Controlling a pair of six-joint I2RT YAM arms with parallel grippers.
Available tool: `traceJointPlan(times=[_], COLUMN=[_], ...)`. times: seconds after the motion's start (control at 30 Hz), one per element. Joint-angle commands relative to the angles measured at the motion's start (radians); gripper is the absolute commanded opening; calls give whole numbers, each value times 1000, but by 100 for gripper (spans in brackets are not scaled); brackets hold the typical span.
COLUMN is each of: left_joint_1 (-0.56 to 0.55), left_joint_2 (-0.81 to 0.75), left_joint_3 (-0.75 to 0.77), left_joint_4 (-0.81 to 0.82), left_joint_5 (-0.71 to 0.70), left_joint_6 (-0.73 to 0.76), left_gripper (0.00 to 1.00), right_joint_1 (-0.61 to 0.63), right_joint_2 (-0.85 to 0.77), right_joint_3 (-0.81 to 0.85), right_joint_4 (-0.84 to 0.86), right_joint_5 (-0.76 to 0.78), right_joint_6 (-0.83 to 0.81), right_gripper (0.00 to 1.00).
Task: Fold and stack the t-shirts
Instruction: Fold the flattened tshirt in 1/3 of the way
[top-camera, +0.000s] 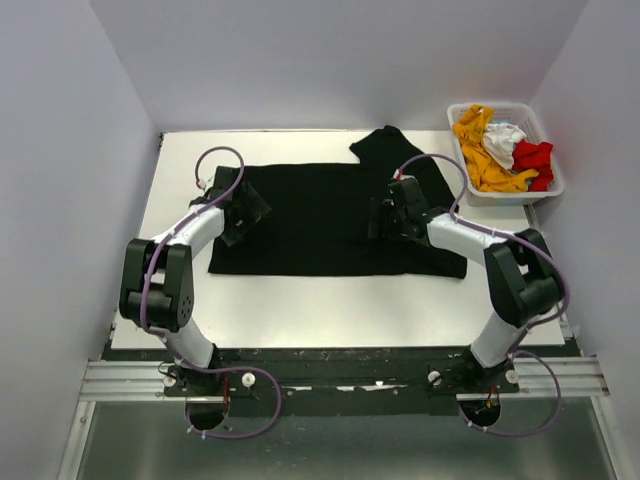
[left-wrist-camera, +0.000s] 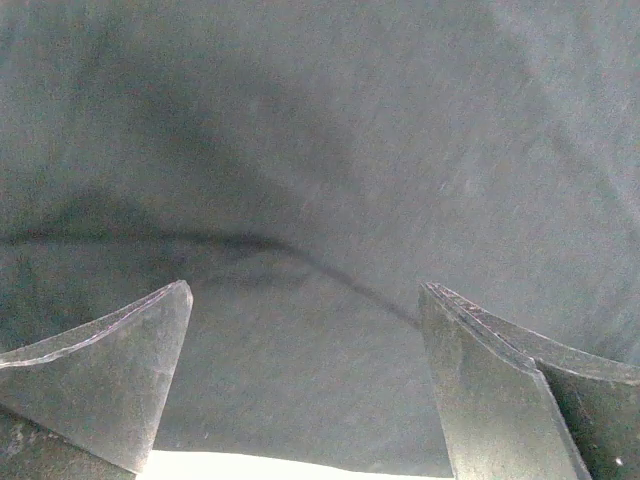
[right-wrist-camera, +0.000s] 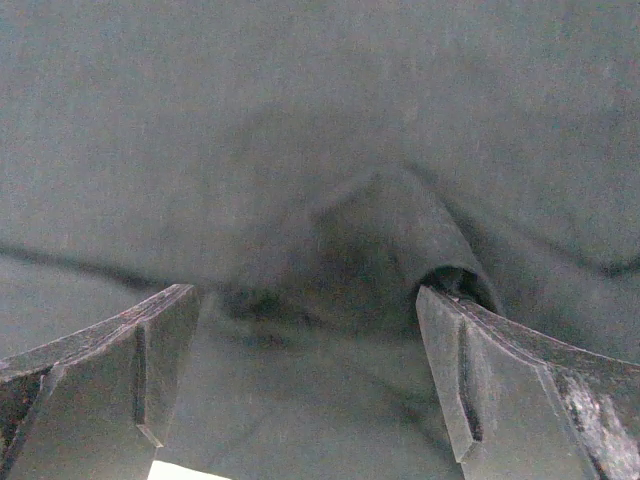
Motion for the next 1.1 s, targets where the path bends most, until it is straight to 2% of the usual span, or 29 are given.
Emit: traceJointPlan(times=[0.0, 0.03, 0.07, 0.13, 0.17, 0.3, 0.47, 0.57, 0.67, 0.83, 0.97, 1.07], left_joint_1=[34, 47, 65, 100, 113, 122, 122, 112, 63, -90, -127, -131], left_joint_2=[102, 127, 158, 197, 201, 179, 83, 28, -14, -42, -30, -5], left_joint_3=[171, 202, 244, 302, 319, 385, 266, 153, 82, 31, 10, 8], left_joint_4=[-68, -82, -106, -127, -125, -182, -100, -25, 14, 43, 53, 61], left_joint_5=[-130, -138, -121, -62, -51, -76, 28, 154, 206, 199, 188, 174], left_joint_6=[52, 57, 59, 49, 47, 61, 72, 83, 82, 98, 86, 78], left_gripper=[99, 90, 87, 90, 97, 99, 99, 99, 99, 99, 99, 99], right_joint_1=[-5, -9, -18, -41, -53, -66, -66, -66, -66, -66, -67, -66], right_joint_2=[120, 152, 179, 232, 257, 298, 230, 149, 107, 156, 235, 257], right_joint_3=[149, 180, 221, 289, 318, 439, 436, 359, 284, 307, 405, 391], right_joint_4=[43, 48, 50, 59, 71, 82, 97, 87, 49, 31, -58, -72], right_joint_5=[177, 215, 238, 269, 277, 278, 182, 71, -5, 27, 82, 88], right_joint_6=[-29, -41, -46, -51, -59, -112, -180, -239, -270, -258, -178, -103], right_gripper=[100, 100, 100, 100, 100, 100, 100, 100, 100, 100, 100, 100])
